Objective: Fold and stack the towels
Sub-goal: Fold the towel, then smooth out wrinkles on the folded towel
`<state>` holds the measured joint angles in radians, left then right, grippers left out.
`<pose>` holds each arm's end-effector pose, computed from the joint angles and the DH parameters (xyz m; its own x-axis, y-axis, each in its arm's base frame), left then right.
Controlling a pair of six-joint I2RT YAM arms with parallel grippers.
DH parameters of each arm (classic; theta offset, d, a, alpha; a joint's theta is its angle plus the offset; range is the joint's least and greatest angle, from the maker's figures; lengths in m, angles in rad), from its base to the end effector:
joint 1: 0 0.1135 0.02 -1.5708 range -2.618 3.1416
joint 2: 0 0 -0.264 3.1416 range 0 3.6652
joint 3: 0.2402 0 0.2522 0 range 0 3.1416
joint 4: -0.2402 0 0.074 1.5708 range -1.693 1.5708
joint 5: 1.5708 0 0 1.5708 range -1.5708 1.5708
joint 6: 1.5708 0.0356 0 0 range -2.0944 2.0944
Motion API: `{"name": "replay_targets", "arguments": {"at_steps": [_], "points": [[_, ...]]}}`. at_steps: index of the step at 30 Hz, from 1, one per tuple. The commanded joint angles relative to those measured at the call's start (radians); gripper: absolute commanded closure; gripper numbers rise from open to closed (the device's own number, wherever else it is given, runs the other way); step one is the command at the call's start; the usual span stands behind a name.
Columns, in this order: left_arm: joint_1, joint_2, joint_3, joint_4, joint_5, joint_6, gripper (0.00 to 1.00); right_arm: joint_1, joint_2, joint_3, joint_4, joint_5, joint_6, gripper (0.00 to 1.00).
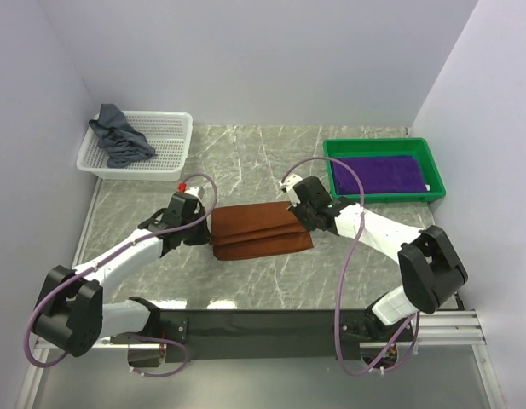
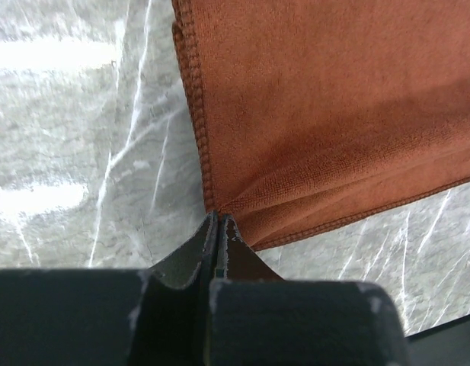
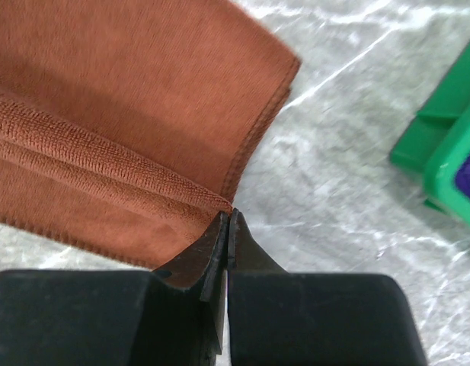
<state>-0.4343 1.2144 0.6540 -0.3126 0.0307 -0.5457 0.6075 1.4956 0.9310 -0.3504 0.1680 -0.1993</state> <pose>0.2152 -0.1010 0.1976 -0.8217 -0.1907 -0.5370 0.0140 0.9353 -0.3536 0.2544 0.1696 0.2099 -0.5430 -0.6152 -0.5715 -0.5984 0.7610 -0.2506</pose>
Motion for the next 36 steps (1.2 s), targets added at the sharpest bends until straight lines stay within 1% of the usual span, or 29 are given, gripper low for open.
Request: {"name": "replay_targets", "arguments": {"at_steps": [1, 6, 10, 12, 13, 16, 21, 23, 24, 25, 26, 27, 28, 30, 31, 32, 34, 36], "points": [[-0.01, -0.012, -0.017, 0.026, 0.012, -0.026, 0.99, 0.014, 0.006, -0.015, -0.03, -0.01, 0.035, 1.0], [-0.017, 0.005, -0.027, 0.032, 0.008, -0.031, 0.99, 0.017, 0.031, -0.015, -0.045, -0.004, 0.054, 1.0], [-0.021, 0.008, -0.04, 0.038, -0.014, -0.049, 0.98, 0.018, 0.063, -0.017, -0.062, -0.015, 0.07, 0.98], [-0.021, -0.009, -0.048, 0.047, -0.009, -0.059, 0.95, 0.018, 0.071, -0.017, -0.068, -0.013, 0.077, 0.96], [-0.026, -0.015, -0.051, 0.049, -0.005, -0.062, 0.91, 0.02, 0.072, -0.015, -0.07, -0.016, 0.078, 0.94], [-0.032, -0.035, -0.051, 0.041, 0.005, -0.065, 0.85, 0.023, 0.06, -0.009, -0.085, -0.03, 0.086, 0.91], [-0.038, -0.09, -0.073, 0.033, 0.041, -0.083, 0.82, 0.034, 0.026, -0.011, -0.113, -0.032, 0.107, 0.89], [-0.041, -0.124, -0.089, 0.03, 0.067, -0.095, 0.75, 0.037, 0.009, -0.006, -0.143, -0.039, 0.124, 0.85], [-0.044, -0.139, -0.097, 0.024, 0.075, -0.108, 0.71, 0.043, 0.003, -0.006, -0.15, -0.039, 0.135, 0.83], [-0.052, -0.154, -0.109, 0.021, 0.081, -0.117, 0.68, 0.046, -0.023, -0.009, -0.154, -0.039, 0.146, 0.64], [-0.053, -0.195, -0.117, 0.017, 0.089, -0.123, 0.56, 0.047, -0.038, -0.015, -0.162, -0.054, 0.159, 0.58], [-0.057, -0.219, -0.125, 0.01, 0.095, -0.138, 0.5, 0.051, -0.055, -0.018, -0.179, -0.067, 0.167, 0.5], [-0.06, -0.243, -0.138, -0.009, 0.1, -0.145, 0.42, 0.054, -0.093, -0.017, -0.186, -0.068, 0.179, 0.39], [-0.063, -0.318, -0.148, -0.031, 0.103, -0.166, 0.34, 0.055, -0.132, 0.0, -0.235, -0.091, 0.193, 0.37], [-0.063, -0.343, -0.149, -0.054, 0.101, -0.172, 0.26, 0.054, -0.167, 0.008, -0.248, -0.094, 0.227, 0.34], [-0.061, -0.381, -0.148, -0.06, 0.095, -0.18, 0.23, 0.055, -0.182, 0.028, -0.252, -0.094, 0.248, 0.33], [-0.063, -0.403, -0.13, -0.056, 0.087, -0.197, 0.23, 0.054, -0.218, 0.043, -0.239, -0.11, 0.308, 0.34], [-0.063, -0.391, -0.103, -0.039, 0.08, -0.201, 0.26, 0.048, -0.23, 0.051, -0.171, -0.107, 0.36, 0.36]]}}
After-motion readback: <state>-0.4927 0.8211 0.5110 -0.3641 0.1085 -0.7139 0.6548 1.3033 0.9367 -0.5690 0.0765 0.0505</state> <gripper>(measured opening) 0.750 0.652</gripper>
